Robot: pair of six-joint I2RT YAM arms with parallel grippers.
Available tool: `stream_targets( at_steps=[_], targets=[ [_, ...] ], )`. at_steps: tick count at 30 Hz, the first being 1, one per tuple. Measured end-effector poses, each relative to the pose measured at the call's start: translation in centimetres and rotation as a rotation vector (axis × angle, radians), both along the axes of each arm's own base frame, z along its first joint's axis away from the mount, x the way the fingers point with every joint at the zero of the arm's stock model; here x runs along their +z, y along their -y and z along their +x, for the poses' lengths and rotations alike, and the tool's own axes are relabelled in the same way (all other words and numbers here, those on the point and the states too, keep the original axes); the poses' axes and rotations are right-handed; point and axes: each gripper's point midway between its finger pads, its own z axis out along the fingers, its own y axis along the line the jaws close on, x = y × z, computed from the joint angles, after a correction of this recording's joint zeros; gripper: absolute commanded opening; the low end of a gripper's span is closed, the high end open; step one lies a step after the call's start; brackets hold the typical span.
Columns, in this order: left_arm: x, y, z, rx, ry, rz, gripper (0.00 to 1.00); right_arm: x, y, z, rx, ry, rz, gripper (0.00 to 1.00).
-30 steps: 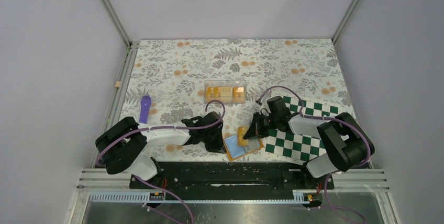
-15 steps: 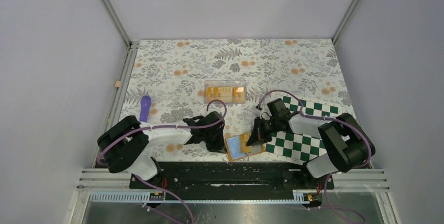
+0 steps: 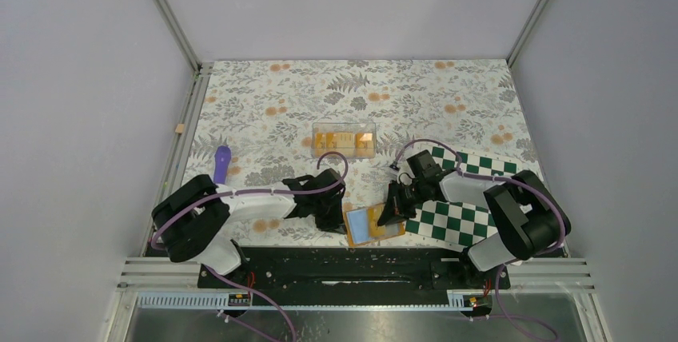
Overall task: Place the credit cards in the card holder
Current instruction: Insert the credit card into the card holder.
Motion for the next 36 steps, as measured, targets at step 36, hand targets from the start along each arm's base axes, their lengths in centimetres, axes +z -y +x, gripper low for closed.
stream_targets(
  at_steps=[36],
  targets=[
    [-0.01, 0.06, 0.14, -0.036, -0.021, 0.064, 0.00, 0.59, -0.75, -0.62, 0.060, -0.092, -0.009, 0.00]
  ],
)
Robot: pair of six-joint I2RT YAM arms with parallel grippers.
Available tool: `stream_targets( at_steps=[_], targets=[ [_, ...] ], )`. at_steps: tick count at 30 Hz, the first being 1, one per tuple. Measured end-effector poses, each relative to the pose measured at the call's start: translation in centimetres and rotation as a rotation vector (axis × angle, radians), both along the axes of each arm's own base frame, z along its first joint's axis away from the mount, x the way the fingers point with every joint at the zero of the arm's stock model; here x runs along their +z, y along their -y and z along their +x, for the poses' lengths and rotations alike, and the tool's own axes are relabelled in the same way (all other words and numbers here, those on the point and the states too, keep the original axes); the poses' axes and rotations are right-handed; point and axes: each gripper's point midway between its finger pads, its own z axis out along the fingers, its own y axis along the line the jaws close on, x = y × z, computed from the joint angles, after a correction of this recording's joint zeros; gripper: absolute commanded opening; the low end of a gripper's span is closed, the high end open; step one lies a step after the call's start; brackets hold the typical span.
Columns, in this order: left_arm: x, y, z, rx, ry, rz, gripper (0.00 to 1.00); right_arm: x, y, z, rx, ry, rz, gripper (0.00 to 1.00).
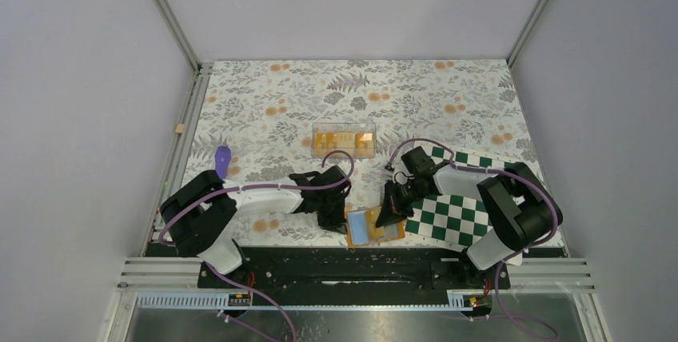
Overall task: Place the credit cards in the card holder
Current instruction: Insert the credit card into the card holder.
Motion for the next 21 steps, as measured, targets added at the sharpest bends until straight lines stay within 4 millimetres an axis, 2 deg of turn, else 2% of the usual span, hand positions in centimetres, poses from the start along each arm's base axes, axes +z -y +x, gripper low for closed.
stream_targets(
  at_steps=[12, 21],
  targets=[
    [-0.02, -0.02, -0.01, -0.006, 0.002, 0.001, 0.00, 0.43, 0.99, -0.13, 0.005, 0.020, -0.023, 0.00],
    [-0.01, 0.06, -0.02, -0.015, -0.004, 0.014, 0.00, 0.20, 0.10, -0.10, -0.024, 0.023, 0.062, 0.00]
  ],
)
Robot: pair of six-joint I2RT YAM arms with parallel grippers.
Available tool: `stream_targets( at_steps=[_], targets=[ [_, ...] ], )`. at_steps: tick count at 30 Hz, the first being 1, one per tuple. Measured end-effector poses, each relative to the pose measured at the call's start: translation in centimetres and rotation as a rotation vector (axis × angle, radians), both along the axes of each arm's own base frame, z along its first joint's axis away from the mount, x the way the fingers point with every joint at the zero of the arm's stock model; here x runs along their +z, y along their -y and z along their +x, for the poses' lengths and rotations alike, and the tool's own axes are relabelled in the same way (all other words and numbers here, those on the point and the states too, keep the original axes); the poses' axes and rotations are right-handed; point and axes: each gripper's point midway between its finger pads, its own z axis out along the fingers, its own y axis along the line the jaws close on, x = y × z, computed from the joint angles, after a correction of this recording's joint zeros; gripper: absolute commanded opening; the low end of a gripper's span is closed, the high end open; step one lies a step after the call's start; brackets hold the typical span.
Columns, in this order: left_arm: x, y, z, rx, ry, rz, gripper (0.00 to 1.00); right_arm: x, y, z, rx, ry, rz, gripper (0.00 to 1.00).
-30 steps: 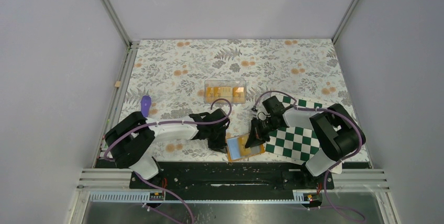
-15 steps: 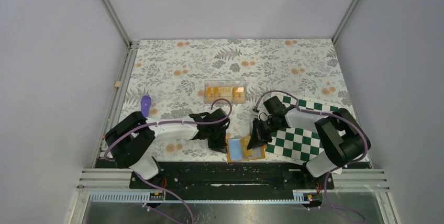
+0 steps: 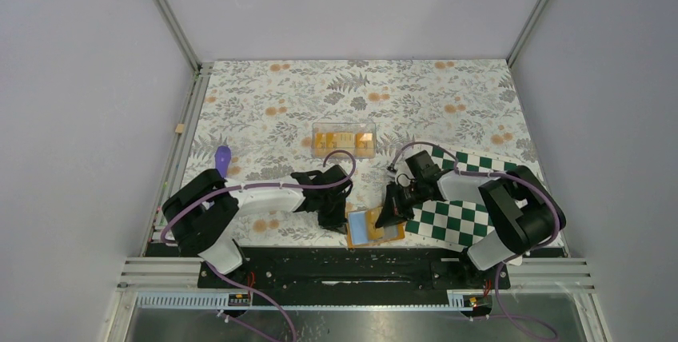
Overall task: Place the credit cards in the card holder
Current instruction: Insert the credit card into the card holder.
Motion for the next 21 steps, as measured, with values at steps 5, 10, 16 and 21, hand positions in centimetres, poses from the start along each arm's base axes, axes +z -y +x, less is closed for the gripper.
stream_targets(
  at_steps=[5, 10, 16, 21],
  targets=[
    [0.00, 0.03, -0.04, -0.003, -0.003, 0.004, 0.00, -0.53, -0.51, -0.09, -0.009, -0.029, 0.046, 0.00],
    [0.00, 0.03, -0.06, -0.004, -0.002, 0.005, 0.00, -0.75, -0.68, -0.18, 0.000, -0.040, 0.064, 0.02],
    [-0.01, 0.03, -0.05, -0.005, -0.002, 0.005, 0.00, -0.73, -0.41, -0.27, 0.014, -0.047, 0.035, 0.22],
    [0.00, 0.05, -0.07, -0.007, -0.002, 0.006, 0.00, -0.82, 0.13, -0.13, 0.026, -0.017, -0.051, 0.31]
  ],
)
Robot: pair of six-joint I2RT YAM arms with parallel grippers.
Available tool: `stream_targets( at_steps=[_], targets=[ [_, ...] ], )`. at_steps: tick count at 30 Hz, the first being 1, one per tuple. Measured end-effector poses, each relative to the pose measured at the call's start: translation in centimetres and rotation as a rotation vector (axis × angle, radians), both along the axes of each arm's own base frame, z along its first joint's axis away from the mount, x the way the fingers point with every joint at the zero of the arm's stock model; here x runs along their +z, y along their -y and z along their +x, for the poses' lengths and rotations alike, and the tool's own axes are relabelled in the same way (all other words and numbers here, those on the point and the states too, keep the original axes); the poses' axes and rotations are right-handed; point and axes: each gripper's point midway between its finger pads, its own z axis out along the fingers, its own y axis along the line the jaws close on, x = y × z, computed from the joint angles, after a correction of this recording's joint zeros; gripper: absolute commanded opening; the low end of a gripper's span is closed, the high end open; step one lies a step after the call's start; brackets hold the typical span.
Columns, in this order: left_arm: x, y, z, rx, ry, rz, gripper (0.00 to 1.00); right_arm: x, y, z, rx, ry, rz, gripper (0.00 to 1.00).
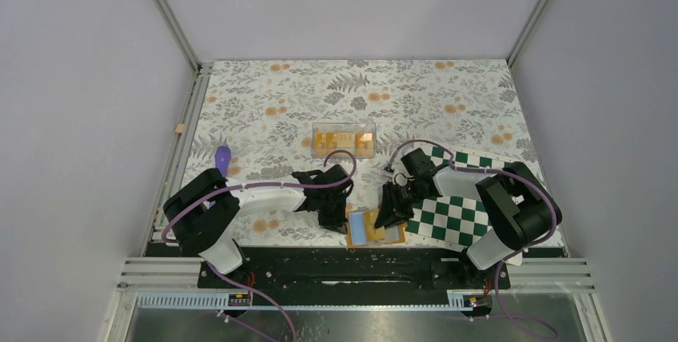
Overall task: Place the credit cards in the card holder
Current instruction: Insert the credit card into the card holder.
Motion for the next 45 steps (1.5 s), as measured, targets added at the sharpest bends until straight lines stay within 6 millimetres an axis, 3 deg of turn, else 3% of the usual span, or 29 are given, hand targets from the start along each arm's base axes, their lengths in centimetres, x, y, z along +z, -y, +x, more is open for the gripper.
stream_targets(
  at_steps=[9, 22, 28, 32, 37, 42, 45],
  targets=[
    [0.0, 0.1, 0.0, -0.008, -0.005, 0.011, 0.00, -0.4, -1.1, -0.9, 0.090, 0.056, -0.085, 0.35],
    [0.0, 0.1, 0.0, -0.024, -0.004, 0.028, 0.00, -0.3, -3.7, -1.2, 0.124, 0.047, -0.048, 0.46],
    [0.1, 0.1, 0.0, -0.024, 0.003, 0.031, 0.00, 0.1, -4.2, -1.2, 0.102, 0.026, -0.023, 0.60],
    [0.2, 0.0, 0.1, -0.016, 0.024, 0.037, 0.19, 0.4, -3.8, -1.1, 0.106, 0.072, -0.055, 0.70],
    [0.6, -0.8, 0.9, 0.002, 0.092, 0.063, 0.42, 0.5, -1.5, -0.4, 0.114, 0.182, -0.193, 0.72],
    [1.0, -2.2, 1.1, 0.010, 0.133, 0.095, 0.49, 0.2, 0.2, -0.3, 0.121, 0.225, -0.278, 0.70],
    [1.7, -1.6, 1.1, 0.006, 0.142, 0.040, 0.50, 0.2, 0.7, -0.3, 0.125, 0.229, -0.297, 0.68]
  ],
)
